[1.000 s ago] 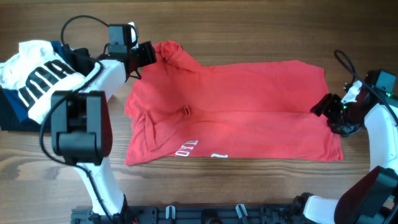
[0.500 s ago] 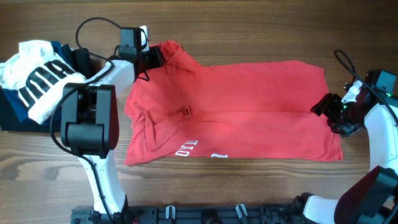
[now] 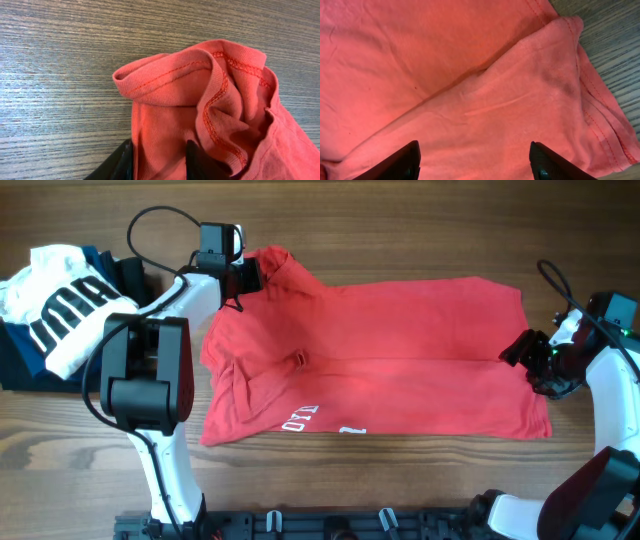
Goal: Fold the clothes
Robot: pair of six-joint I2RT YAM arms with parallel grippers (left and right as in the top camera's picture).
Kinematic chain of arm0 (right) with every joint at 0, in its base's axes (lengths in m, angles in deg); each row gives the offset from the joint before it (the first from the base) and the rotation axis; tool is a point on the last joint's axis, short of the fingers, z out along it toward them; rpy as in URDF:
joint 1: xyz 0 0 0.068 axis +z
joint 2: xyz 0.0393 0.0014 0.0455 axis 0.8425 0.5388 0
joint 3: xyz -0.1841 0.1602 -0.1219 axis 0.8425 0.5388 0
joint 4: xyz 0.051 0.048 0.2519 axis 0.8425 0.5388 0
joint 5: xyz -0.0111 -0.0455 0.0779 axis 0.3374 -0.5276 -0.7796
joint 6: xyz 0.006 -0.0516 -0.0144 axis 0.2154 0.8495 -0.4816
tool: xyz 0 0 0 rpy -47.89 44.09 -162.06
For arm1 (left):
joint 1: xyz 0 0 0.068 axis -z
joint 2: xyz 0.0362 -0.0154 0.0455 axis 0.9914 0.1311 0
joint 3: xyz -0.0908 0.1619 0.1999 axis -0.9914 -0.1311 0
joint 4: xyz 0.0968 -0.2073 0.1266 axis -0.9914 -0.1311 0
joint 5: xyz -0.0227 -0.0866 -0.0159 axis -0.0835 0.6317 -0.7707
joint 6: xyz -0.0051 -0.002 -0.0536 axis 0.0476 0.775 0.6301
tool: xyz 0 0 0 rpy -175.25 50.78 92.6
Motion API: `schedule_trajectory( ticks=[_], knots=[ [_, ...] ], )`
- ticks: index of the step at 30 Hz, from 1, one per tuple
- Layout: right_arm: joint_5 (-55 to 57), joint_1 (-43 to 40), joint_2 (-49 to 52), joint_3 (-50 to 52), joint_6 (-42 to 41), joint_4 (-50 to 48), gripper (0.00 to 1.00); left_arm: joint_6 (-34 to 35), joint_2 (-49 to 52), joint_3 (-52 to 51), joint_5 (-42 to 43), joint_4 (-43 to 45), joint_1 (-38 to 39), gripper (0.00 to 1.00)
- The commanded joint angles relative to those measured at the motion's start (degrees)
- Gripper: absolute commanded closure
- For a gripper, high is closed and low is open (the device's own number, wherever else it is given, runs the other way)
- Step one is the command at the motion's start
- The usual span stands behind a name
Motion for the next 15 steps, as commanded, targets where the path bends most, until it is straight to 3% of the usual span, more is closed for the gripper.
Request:
schedule_trajectory(
  ticks=[1,4,7,9,12,15],
  knots=[
    [-1.0,0.3,-0.9,-1.1,1.0,-0.3,0.3,-0.9,3.0,-1.7,-2.3,-2.0,0.2,0.66],
    [-1.0,0.3,-0.9,-1.1,1.0,-0.3,0.29,-0.9,4.1,-1.7,-2.0,-2.5,0.6,0.56],
    [-1.0,0.3,-0.9,-1.1,0.9,-0.2,0.29,-0.9,5.0,-1.7,-1.9,-2.4,1.3,0.58],
    [-1.0,0.3,-0.9,-1.1,0.9,-0.3,0.29,-0.9,5.0,-1.7,-1.9,-2.5,1.7,0.65],
    [-1.0,0.3,-0.9,-1.1,0.9,-0.4,0.3,-0.9,5.0,-1.7,-1.9,-2.4,2.1,0.89],
    [-1.0,0.3,-0.9,-1.1,0.9,-0.4,0.3,-0.9,5.0,-1.7,-1.9,-3.2,2.1,0.96]
  ],
)
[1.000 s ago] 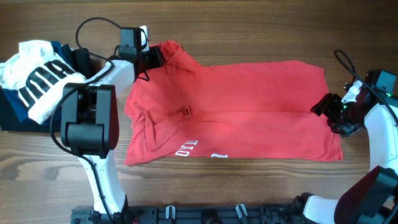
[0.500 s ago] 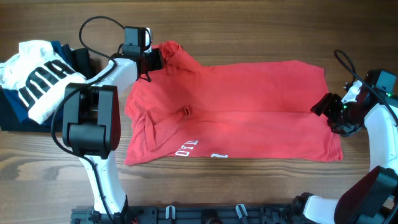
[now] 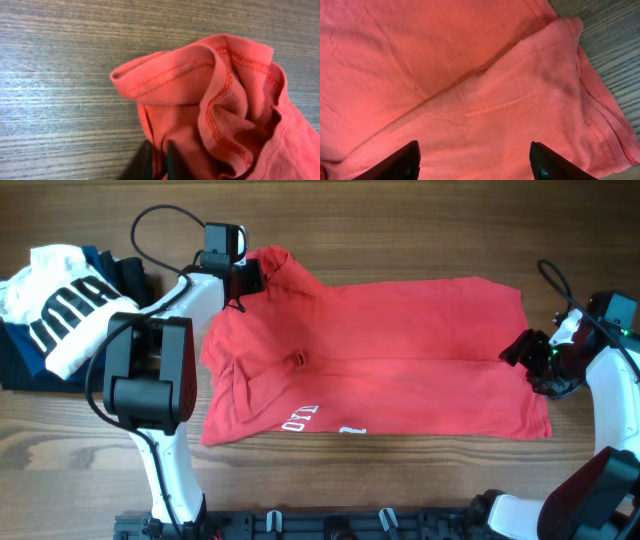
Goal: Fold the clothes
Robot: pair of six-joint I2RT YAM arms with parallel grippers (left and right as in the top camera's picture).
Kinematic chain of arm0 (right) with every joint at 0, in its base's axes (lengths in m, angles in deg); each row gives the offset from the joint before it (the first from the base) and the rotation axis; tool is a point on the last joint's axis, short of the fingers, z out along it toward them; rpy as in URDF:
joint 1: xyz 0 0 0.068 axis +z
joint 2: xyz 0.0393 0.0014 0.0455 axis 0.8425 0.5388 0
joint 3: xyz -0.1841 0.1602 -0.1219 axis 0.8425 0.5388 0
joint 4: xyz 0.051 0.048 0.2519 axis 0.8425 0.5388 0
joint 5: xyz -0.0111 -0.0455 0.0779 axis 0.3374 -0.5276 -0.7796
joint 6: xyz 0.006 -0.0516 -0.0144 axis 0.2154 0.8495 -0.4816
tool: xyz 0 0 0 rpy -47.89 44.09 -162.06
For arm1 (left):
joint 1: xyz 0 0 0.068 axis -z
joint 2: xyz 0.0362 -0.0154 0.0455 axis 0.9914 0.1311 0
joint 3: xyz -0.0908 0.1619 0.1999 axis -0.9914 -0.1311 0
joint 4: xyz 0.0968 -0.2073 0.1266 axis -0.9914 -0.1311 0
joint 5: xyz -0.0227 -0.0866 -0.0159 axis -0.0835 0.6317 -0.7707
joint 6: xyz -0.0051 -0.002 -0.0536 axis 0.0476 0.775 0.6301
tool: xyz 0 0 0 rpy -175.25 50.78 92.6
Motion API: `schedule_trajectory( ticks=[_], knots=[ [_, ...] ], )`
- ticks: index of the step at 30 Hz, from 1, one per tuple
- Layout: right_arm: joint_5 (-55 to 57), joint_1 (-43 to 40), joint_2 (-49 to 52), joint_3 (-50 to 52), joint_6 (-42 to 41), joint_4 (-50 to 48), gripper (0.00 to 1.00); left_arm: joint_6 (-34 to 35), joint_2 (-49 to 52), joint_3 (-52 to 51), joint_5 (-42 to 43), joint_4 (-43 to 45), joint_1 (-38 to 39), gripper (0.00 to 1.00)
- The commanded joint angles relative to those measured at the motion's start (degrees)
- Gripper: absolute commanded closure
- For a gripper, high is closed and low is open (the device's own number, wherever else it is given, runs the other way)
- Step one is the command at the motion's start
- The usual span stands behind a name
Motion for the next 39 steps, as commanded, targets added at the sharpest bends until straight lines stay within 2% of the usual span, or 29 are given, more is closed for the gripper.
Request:
schedule_trajectory(
  ticks=[1,6,12,19,31,39],
  knots=[
    [-1.0,0.3,-0.9,-1.1,0.9,-0.3,0.3,0.0,4.3,-2.1,0.1,-3.0,0.8,0.96],
    [-0.9,0.3,-0.9,-1.3,0.9,-1.9,0.36,0.7,1.2,-2.0,0.6,-7.1,0.8,0.96],
    [-1.0,0.3,-0.9,-4.9,0.9,-2.7,0.37,2.0,-6.3,-2.0,3.8,-12.8,0.8,0.96],
    [-0.8,3.7,1.6,-11.8,1.1,-5.2,0.35,3.5,-8.5,-2.0,3.8,-15.1,0.8,0.96],
    [4.2,6.5,22.6,-13.1,-1.0,-32.3,0.34,5.0,-8.5,-2.0,3.8,-16.0,0.7,0.96],
    [4.2,6.6,31.3,-13.1,-4.5,-40.8,0.34,7.8,-8.5,-2.0,3.8,-16.4,0.7,0.96]
  ],
)
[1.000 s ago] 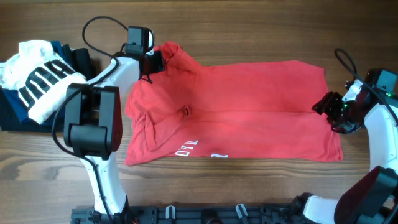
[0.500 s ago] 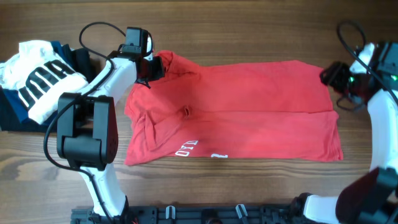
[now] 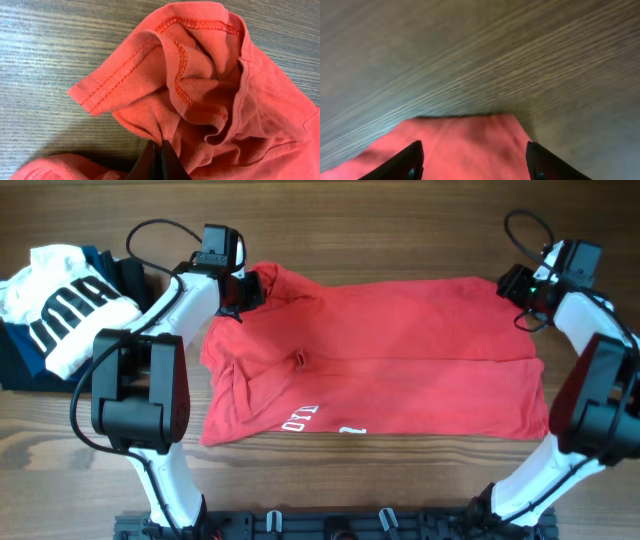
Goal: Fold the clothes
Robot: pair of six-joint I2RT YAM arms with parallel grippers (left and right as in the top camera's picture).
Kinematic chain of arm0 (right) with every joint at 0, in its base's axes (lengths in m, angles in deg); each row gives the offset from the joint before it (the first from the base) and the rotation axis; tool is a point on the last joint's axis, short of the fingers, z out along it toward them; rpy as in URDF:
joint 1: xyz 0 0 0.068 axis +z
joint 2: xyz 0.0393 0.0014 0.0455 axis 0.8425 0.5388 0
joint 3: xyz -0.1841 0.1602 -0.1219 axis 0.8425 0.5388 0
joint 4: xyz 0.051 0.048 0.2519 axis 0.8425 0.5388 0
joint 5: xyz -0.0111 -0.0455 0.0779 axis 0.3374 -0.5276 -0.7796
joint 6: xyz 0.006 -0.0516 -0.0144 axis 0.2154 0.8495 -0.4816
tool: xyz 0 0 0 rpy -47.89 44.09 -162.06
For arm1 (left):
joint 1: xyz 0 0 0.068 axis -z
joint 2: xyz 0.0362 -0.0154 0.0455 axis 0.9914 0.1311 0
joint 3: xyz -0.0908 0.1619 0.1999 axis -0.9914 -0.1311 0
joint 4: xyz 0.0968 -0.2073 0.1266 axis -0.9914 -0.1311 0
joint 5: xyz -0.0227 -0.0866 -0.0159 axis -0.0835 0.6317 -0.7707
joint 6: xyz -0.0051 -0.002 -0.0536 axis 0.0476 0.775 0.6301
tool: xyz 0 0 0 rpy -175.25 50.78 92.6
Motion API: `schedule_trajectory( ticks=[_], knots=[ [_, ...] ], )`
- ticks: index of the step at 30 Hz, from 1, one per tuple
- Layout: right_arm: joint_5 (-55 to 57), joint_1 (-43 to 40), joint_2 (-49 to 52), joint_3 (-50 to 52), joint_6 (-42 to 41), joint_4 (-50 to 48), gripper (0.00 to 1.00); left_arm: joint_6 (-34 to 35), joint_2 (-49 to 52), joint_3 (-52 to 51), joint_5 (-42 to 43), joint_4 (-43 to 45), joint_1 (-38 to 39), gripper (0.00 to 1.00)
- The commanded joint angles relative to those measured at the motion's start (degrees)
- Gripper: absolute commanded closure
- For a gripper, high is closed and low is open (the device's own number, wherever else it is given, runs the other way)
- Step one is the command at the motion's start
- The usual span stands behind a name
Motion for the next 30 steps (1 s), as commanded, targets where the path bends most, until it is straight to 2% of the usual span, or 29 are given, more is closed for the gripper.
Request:
schedule_trajectory(
  ticks=[1,10,24,28,30],
  knots=[
    [0.7,0.2,3.3,-0.5,-2.7,-3.1,0.34,1.8,-1.3,-0.5,0.7,-0.2,0.3,0.96],
    [4.6,1.5,4.4,-0.5,-2.7,-9.1,0.35,1.8,-1.3,-0.6,0.7,-1.3,0.3,0.96],
    [9.4,4.1,6.2,-0.5,-1.1,-5.7,0.35,1.8,-1.3,-0.6,0.7,-1.2,0.3,0.96],
    [10.3,3.9,6.2,-0.5,-1.1,-4.8,0.41,1.8,-1.3,-0.6,0.7,-1.2,0.3,0.96],
    [11.8,3.8,6.2,-0.5,-1.2,-4.2,0.53,1.8,-1.3,-0.6,0.7,-1.2,0.3,0.96]
  ],
)
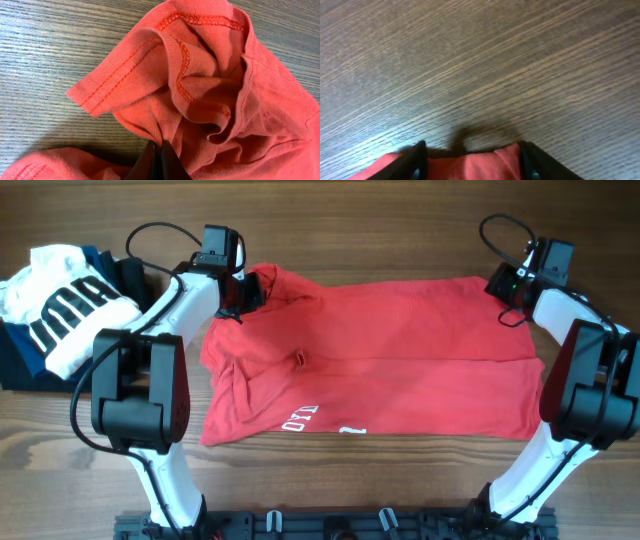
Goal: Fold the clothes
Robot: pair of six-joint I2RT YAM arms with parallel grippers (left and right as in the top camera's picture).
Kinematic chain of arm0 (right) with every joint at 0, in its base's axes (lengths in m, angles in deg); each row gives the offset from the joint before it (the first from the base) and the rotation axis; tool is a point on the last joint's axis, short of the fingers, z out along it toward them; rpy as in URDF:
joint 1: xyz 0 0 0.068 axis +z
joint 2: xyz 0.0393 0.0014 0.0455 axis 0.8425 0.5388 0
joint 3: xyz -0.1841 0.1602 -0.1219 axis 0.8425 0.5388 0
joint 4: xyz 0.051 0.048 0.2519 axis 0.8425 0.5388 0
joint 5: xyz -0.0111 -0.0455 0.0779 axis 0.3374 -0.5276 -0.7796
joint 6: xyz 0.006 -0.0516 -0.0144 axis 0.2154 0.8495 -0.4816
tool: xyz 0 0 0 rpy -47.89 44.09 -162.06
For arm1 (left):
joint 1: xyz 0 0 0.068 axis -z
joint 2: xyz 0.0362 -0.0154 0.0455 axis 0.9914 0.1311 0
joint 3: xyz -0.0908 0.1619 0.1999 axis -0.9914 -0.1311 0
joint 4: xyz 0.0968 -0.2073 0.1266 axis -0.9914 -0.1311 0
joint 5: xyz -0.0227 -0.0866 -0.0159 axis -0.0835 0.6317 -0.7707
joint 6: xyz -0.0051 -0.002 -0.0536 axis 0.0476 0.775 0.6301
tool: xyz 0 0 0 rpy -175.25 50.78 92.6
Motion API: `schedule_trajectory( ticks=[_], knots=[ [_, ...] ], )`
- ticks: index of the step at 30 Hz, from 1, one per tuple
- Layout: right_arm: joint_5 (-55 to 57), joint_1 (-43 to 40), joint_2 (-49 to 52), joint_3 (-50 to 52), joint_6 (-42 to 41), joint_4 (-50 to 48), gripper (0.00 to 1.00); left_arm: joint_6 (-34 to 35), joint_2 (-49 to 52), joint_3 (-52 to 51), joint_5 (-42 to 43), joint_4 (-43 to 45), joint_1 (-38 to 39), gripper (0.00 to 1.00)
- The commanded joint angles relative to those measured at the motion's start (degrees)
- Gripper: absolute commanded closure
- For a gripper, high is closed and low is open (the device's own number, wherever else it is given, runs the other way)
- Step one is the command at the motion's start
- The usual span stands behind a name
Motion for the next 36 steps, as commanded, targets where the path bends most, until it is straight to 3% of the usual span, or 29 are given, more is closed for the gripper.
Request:
schedule_trajectory(
  ticks=[1,4,8,17,30,36],
  knots=[
    [3.8,-0.2,1.9,-0.2,0.2,1.7,0.62,0.9,-1.3,-0.5,0.5,0.0,0.3,0.95],
    [3.7,-0.2,1.9,-0.2,0.1,1.8,0.82,0.9,-1.3,-0.6,0.5,0.0,0.3,0.95],
    [3.7,-0.2,1.9,-0.2,0.1,1.8,0.95,0.9,-1.3,-0.5,0.5,0.0,0.3,0.95],
    [4.2,-0.4,0.9,-1.0,0.1,5.2,0.96,0.9,-1.3,-0.5,0.5,1.4,0.3,0.96],
    [9.3,-1.4,-3.3,-15.4,-3.1,27.7,0.95,0.9,-9.7,-0.5,0.5,3.0,-3.3,0.96],
    [9.3,-1.5,-7.4,-15.8,-3.1,34.6,0.95,0.9,-13.6,-0.5,0.7,-2.2,-5.4,0.96]
  ],
)
